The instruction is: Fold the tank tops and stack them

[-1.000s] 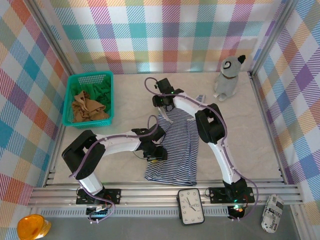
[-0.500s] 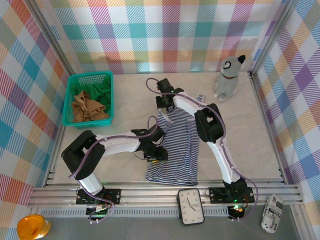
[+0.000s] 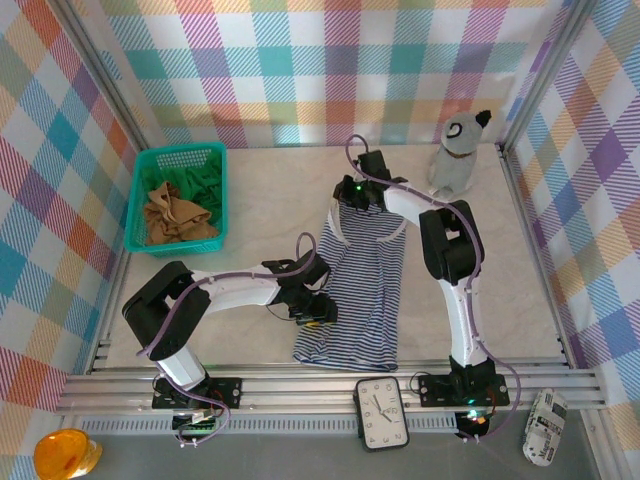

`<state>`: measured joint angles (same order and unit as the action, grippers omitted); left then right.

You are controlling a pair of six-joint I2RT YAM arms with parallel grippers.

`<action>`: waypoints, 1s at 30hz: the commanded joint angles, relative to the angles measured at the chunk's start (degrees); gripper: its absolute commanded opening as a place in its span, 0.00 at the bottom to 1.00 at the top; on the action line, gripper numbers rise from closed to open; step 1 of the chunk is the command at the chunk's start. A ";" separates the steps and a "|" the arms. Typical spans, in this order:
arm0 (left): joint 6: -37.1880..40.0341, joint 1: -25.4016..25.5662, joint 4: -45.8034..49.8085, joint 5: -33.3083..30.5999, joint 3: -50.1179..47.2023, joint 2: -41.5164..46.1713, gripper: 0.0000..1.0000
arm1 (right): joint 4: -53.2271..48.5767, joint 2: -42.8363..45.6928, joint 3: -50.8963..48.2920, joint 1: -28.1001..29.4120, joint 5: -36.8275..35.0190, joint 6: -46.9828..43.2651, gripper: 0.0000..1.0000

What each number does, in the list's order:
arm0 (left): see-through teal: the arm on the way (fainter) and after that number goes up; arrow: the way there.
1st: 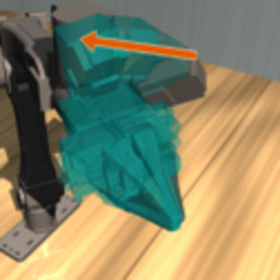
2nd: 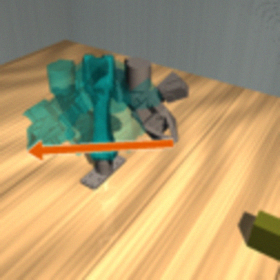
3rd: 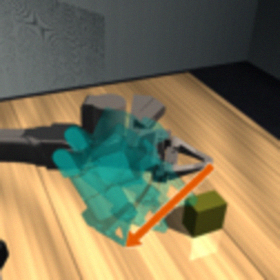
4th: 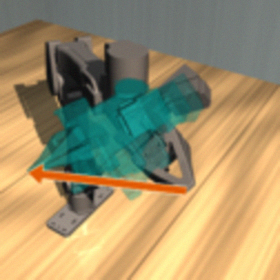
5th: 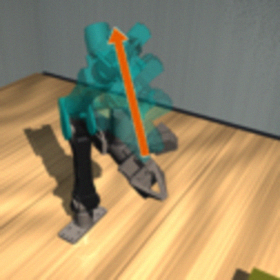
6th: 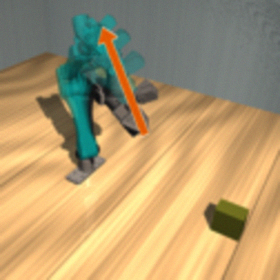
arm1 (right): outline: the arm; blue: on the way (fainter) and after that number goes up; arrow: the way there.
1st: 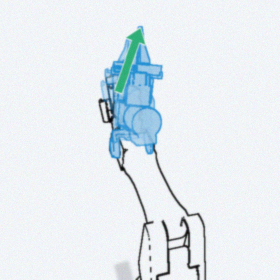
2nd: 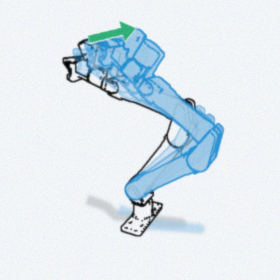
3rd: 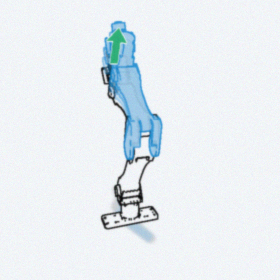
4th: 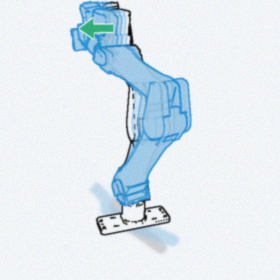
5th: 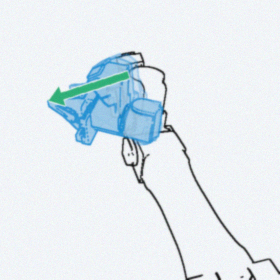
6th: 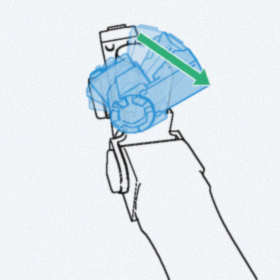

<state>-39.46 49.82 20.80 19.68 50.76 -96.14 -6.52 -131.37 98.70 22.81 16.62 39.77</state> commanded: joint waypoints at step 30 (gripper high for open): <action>1.97 1.37 8.69 -1.91 -0.89 -7.18 0.46 | -4.05 10.84 -6.21 -8.17 -3.00 -2.91 0.32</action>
<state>-38.96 49.87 22.90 20.58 53.08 -98.06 -10.55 -127.35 96.09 15.20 14.35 39.62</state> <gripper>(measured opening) 0.455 0.313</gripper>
